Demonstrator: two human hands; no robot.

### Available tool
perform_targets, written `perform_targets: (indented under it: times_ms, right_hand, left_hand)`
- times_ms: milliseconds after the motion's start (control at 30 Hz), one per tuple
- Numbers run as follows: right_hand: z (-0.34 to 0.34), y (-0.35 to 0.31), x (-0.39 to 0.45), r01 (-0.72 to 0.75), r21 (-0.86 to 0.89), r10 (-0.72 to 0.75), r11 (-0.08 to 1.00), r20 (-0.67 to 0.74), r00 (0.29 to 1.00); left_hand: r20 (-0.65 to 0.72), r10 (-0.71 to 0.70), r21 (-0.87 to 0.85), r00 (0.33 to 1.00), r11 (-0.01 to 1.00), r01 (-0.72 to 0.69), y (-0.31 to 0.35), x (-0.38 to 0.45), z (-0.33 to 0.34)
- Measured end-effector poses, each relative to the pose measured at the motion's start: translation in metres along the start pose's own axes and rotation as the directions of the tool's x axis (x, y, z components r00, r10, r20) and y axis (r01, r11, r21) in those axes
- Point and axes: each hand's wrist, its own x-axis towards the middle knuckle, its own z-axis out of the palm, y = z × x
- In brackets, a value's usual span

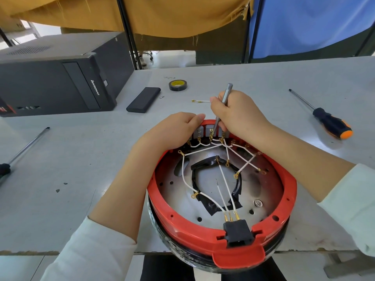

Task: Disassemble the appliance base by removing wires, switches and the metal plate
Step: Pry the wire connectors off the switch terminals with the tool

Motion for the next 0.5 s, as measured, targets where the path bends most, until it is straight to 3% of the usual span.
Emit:
perform_targets:
  times_ms: [167,300,500]
  right_hand:
    - [0.002,0.001,-0.014,0.177,-0.086,-0.183,0.980,-0.076,0.980]
    - [-0.001,-0.005,-0.019,0.340,-0.209,-0.355,0.917,-0.039,0.934]
    - [-0.003,-0.008,-0.014,0.366,-0.389,-0.356,0.845,0.101,0.929]
  left_hand:
    - [-0.005,0.005,-0.006,1.000,1.000,-0.005,0.001,-0.001,-0.001]
    - [0.006,0.000,-0.002,1.000,1.000,0.000,0.004,-0.002,-0.002]
    - [0.029,-0.013,0.020,1.000,1.000,0.012,0.007,-0.004,-0.004]
